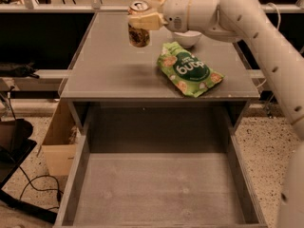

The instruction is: Place orange can into top drawer

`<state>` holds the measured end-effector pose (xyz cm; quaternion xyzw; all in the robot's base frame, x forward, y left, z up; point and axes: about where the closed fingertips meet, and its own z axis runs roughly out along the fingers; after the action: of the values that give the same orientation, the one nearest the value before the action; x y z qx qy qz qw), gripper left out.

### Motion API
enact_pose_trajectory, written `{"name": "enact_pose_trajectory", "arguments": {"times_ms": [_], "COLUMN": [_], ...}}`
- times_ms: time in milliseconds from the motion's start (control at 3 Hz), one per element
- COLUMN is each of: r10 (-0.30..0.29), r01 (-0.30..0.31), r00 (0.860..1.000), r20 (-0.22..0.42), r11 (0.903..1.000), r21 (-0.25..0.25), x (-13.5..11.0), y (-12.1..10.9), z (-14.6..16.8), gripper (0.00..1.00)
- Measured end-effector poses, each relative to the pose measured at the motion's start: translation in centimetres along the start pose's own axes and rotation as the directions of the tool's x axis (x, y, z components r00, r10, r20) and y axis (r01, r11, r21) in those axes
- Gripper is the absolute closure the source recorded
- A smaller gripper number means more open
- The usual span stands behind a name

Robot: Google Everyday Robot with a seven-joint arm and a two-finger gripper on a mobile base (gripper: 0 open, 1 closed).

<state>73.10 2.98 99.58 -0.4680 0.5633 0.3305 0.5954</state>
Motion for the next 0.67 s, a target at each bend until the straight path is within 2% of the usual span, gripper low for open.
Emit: {"name": "enact_pose_trajectory", "arguments": {"times_ms": [333, 667], "r10": [0.044, 0.104], "r01": [-0.046, -0.112], "r00": [0.998, 0.992], "r20": [-0.046, -0.076], "r11": [0.9979, 0.9862], "r21": [-0.046, -0.122], "x": [0.9, 5.0], "y": [5.1, 10.8], "z": [-5.7, -10.3], "gripper": [1.00, 1.00]}}
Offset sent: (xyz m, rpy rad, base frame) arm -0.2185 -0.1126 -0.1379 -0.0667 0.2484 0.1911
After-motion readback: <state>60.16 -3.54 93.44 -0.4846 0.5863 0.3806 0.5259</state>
